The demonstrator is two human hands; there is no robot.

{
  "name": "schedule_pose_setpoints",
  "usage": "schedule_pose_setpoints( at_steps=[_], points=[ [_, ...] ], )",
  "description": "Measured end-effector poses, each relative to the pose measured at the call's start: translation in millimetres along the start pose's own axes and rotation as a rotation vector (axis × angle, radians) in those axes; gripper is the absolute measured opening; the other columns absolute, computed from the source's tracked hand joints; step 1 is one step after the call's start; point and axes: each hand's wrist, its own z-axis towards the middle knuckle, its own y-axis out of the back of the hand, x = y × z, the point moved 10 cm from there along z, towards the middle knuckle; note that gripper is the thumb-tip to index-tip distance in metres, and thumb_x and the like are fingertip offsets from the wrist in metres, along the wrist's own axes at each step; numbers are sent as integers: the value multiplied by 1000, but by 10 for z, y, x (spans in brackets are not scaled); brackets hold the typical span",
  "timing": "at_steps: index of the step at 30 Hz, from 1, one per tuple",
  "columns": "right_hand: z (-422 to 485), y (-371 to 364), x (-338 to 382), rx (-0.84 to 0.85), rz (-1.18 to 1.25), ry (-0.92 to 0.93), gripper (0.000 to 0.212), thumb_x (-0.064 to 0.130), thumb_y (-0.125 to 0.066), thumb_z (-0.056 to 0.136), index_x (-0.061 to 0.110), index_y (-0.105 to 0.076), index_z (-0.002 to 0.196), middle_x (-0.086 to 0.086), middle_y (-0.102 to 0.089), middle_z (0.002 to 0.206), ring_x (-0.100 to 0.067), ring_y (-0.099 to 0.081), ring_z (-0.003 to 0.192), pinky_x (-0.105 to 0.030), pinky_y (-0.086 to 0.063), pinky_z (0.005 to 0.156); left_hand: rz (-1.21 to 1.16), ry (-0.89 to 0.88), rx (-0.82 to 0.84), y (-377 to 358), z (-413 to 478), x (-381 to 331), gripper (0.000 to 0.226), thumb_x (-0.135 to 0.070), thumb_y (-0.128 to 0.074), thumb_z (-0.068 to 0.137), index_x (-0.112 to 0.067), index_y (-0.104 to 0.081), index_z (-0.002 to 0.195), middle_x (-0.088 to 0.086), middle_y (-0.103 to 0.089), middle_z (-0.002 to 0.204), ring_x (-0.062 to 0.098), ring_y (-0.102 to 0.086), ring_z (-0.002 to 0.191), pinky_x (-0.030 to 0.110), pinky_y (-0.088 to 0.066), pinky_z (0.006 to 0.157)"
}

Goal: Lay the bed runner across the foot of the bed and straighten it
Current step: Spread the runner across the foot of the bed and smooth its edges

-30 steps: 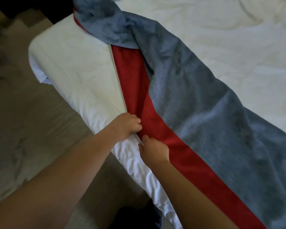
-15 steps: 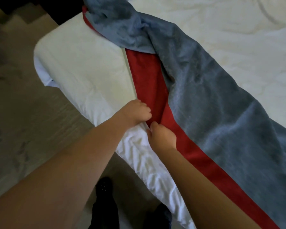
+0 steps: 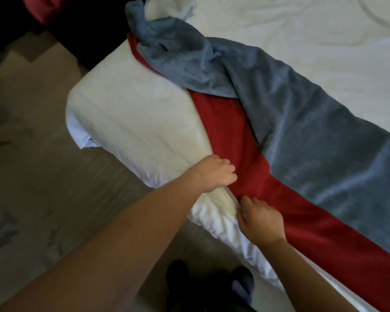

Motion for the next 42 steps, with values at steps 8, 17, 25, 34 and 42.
schedule_pose_setpoints(
  at_steps=[8,17,25,34,42],
  points=[
    [840,191,370,15,99,19,27,38,-51,89,13,-53,101,-5,-60,98,-27,-60,87,-33,-39,59,180,233,-100,214,6,918,20,-18,-47,82,-25,-64,89,-5,-63,85,14,-62,83,26,-45,65],
    [1210,-49,559,199,214,-149,17,22,-52,83,12,-58,96,-7,-67,97,-29,-64,89,-28,-35,63,-65,283,125,-132,-6,1217,18,-3,-52,79,-14,-61,91,4,-61,95,25,-57,90,33,-40,71],
    [1059,-122,987,304,158,100,17,28,-50,86,17,-60,94,-2,-68,92,-21,-65,83,-27,-40,63,-56,189,245,-400,-449,1100,17,4,-50,82,-9,-59,88,6,-60,91,24,-56,89,31,-41,63],
    [1465,289,1162,55,141,226,32,40,-49,89,14,-51,106,-4,-60,96,-22,-60,78,-28,-37,55,77,263,-133,24,-543,1481,19,-9,-76,54,-21,-63,62,-4,-57,61,16,-58,57,23,-42,45],
    [1745,138,1186,148,71,-13,31,36,-53,90,12,-49,108,-6,-57,104,-22,-61,85,-29,-39,57,-59,277,-247,10,-483,1787,4,-8,-64,71,-12,-65,71,4,-62,70,23,-61,69,31,-50,62]
  ],
)
